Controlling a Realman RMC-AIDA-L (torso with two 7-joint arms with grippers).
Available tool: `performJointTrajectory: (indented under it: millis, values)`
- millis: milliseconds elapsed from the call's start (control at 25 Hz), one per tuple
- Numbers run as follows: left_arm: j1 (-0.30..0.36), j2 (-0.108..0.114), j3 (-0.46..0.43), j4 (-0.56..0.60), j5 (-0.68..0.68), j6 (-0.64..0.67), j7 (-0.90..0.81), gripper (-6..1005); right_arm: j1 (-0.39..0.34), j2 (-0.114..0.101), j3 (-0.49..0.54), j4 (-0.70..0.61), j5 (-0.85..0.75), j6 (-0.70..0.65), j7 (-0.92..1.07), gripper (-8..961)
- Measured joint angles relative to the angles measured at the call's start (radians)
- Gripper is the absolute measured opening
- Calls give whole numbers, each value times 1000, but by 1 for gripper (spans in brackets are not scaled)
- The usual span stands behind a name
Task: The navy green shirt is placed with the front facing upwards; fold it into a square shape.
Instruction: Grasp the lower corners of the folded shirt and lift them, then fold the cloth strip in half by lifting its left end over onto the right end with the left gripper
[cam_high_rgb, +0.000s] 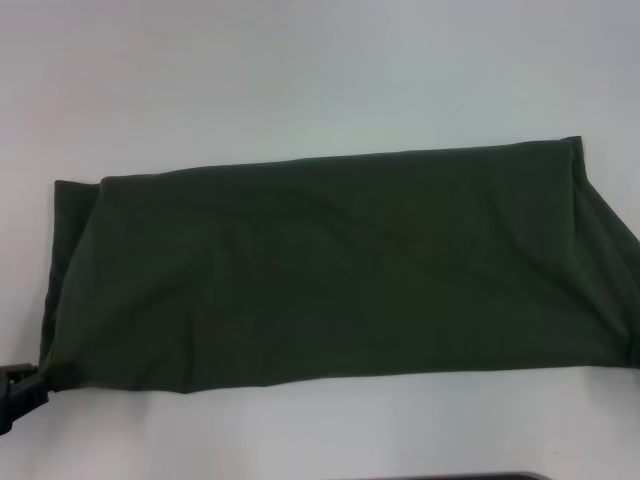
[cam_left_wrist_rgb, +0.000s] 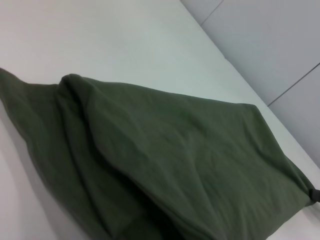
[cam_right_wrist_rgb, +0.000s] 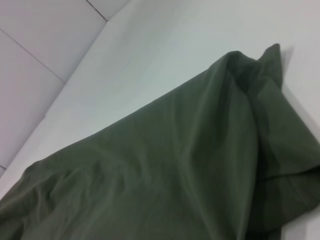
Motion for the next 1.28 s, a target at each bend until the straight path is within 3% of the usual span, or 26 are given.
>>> performJointTrajectory:
  millis: [440, 600, 760, 1040, 1160, 1280]
  values:
    - [-19, 3, -11, -5, 0, -41, -50, 4, -1, 2, 29, 0, 0, 32, -4, 52]
    - [-19, 4, -16, -7, 0, -55, -59, 90, 0, -1, 44, -2, 1, 25, -8, 56]
    - [-19, 4, -22, -7, 0, -57, -60, 177, 7, -4, 61, -2, 4, 11, -18, 127]
    - [-23, 12, -61, -4, -4, -58, -58, 470, 10, -7, 87, -8, 6, -8, -22, 252]
    - [-34, 20, -93, -4, -9, -63, -52, 655, 10, -8, 133, -10, 6, -19, -30, 366]
    - [-48, 26, -124, -5, -11, -69, -50, 755, 9, -16, 189, -11, 6, -31, -33, 479]
